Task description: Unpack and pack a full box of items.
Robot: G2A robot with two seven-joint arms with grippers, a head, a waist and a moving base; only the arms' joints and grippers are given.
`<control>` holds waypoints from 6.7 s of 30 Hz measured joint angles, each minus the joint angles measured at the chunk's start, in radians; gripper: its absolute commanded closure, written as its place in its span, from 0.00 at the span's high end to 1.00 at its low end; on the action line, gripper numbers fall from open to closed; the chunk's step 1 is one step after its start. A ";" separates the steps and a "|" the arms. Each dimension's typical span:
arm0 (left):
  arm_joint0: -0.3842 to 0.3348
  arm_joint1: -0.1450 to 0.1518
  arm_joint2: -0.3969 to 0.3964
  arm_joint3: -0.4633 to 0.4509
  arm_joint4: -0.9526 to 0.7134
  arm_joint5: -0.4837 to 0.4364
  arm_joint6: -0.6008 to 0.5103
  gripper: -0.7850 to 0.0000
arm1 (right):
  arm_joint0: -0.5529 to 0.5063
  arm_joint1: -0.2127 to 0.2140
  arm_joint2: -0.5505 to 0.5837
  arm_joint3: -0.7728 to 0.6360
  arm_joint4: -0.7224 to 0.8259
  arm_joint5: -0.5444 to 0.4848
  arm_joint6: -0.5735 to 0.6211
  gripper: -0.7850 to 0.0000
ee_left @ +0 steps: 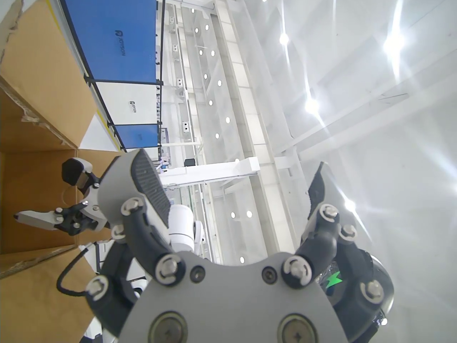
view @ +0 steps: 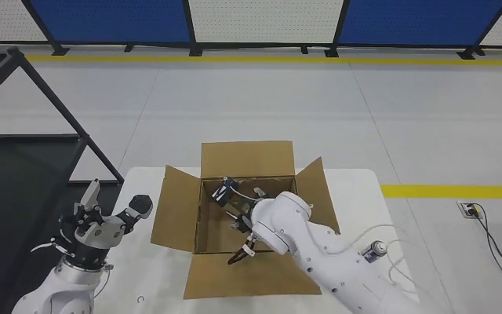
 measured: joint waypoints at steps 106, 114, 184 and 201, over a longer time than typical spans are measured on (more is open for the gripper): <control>-0.001 -0.008 0.000 -0.021 -0.072 -0.029 0.084 1.00 | 0.296 -0.388 -0.085 1.173 0.272 -0.256 -0.314 0.00; -0.001 -0.008 0.000 -0.021 -0.072 -0.029 0.084 1.00 | 0.292 -0.375 -0.077 1.148 0.263 -0.271 -0.340 0.00; -0.001 -0.008 0.000 -0.021 -0.072 -0.029 0.084 1.00 | 0.241 -0.343 -0.038 1.111 0.174 -0.230 -0.268 0.00; -0.001 -0.008 0.000 -0.021 -0.072 -0.029 0.084 1.00 | 0.299 -0.282 0.019 1.082 0.194 -0.508 -0.470 0.00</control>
